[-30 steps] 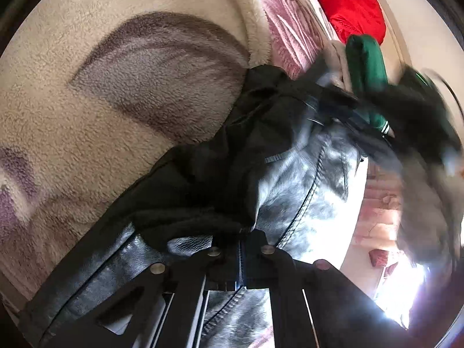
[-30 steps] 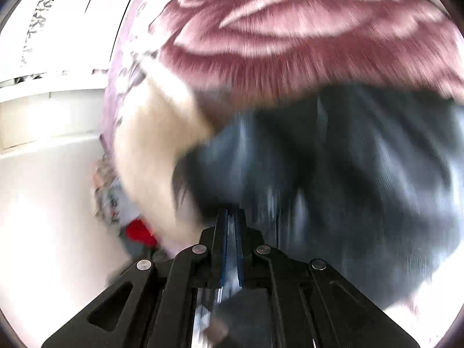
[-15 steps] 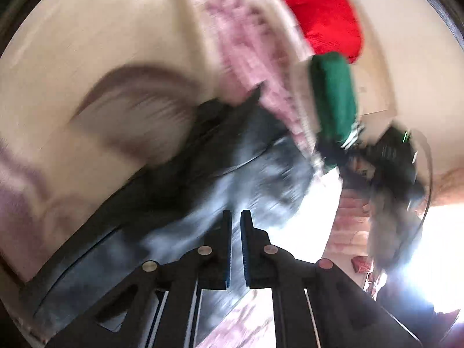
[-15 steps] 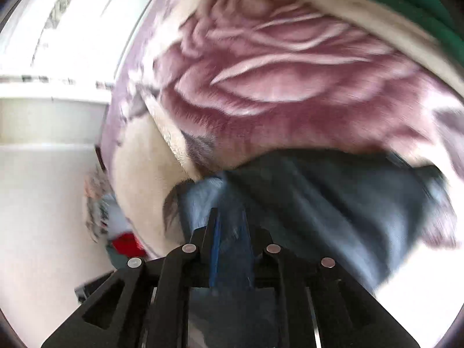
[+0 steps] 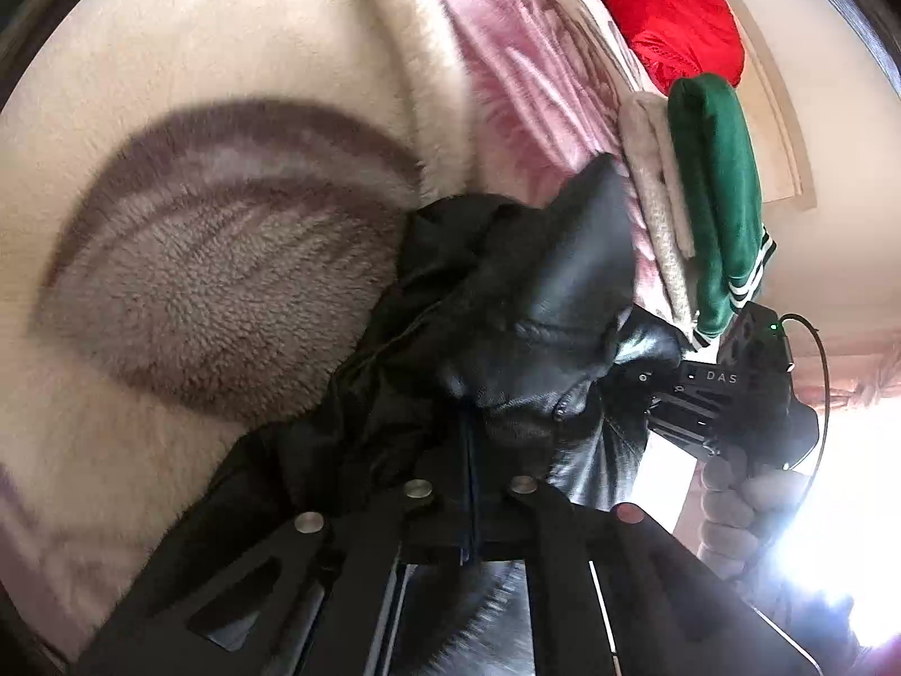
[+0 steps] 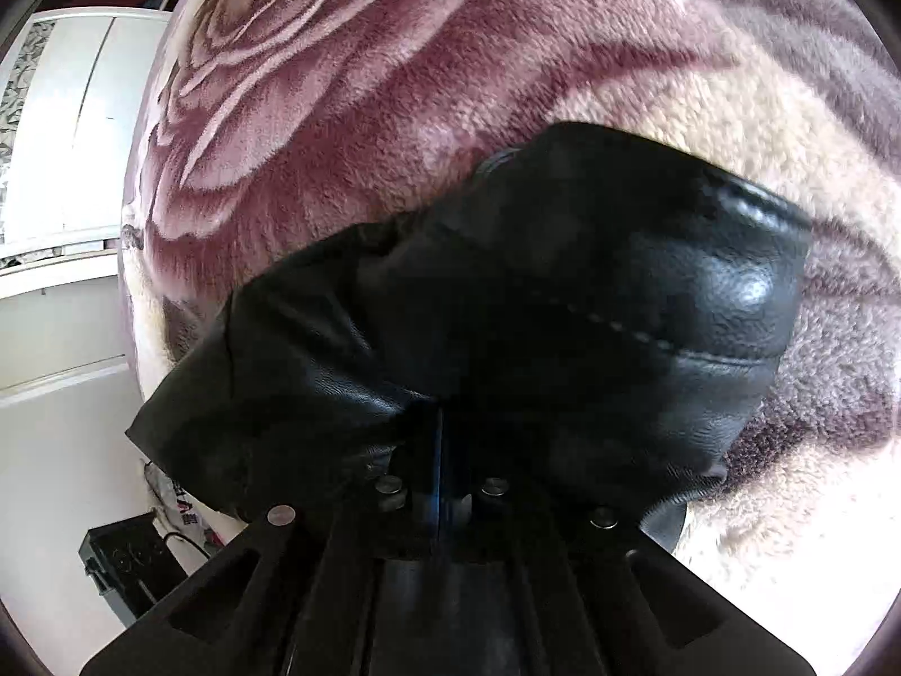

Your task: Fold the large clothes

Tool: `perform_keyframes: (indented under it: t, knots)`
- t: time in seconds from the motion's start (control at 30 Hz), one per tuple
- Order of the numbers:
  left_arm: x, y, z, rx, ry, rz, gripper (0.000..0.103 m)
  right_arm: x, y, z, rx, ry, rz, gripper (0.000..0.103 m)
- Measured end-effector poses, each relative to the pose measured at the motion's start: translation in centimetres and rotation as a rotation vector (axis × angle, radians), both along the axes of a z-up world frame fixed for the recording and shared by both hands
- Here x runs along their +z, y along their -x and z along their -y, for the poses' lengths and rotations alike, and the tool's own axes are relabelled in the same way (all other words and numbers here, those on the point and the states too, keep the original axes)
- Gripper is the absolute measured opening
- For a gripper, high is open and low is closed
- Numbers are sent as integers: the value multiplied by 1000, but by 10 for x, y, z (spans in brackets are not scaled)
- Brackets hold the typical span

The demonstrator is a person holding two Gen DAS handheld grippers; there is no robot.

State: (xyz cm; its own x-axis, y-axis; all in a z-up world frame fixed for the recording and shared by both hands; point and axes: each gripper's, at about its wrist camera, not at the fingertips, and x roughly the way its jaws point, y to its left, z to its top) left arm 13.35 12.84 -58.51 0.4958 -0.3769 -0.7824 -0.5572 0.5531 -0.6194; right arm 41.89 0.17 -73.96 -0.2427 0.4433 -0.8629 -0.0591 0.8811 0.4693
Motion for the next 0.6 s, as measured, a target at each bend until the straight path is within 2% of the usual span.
perform_keyframes:
  t: [0.03,0.07,0.13,0.2,0.23,0.27,0.33,0.43,0.53,0.57,0.6]
  knots:
    - [19,0,6,-17,-28,15,3,11,0,2,7,2,-4,0]
    - [32,-6,16,-33,-46,33,3,16,1,-2,17,0,0,5]
    - [48,-13,31,-79,-89,39,3,52,11,7,44,-72,28,6]
    - [33,-23,37,-112,-112,-22,3,62,26,1,95,-91,27,6]
    - [15,-26,35,-107,-126,-76,3,64,38,-4,134,-89,8,6]
    - [2,-30,30,-101,-102,-87,3,60,48,-8,172,-78,-16,6]
    - [-15,-34,24,-100,-69,-99,3,34,73,-26,278,24,-68,6]
    - [-22,-39,24,-140,-92,-101,4,8,85,-44,336,145,8,0]
    - [-25,-36,17,-117,-28,-83,4,1,77,-44,298,147,-31,0]
    - [-20,-30,14,-110,-5,-75,4,3,75,-40,286,120,-48,0]
    - [-12,-25,13,-104,10,-66,4,8,72,-30,259,57,-78,6]
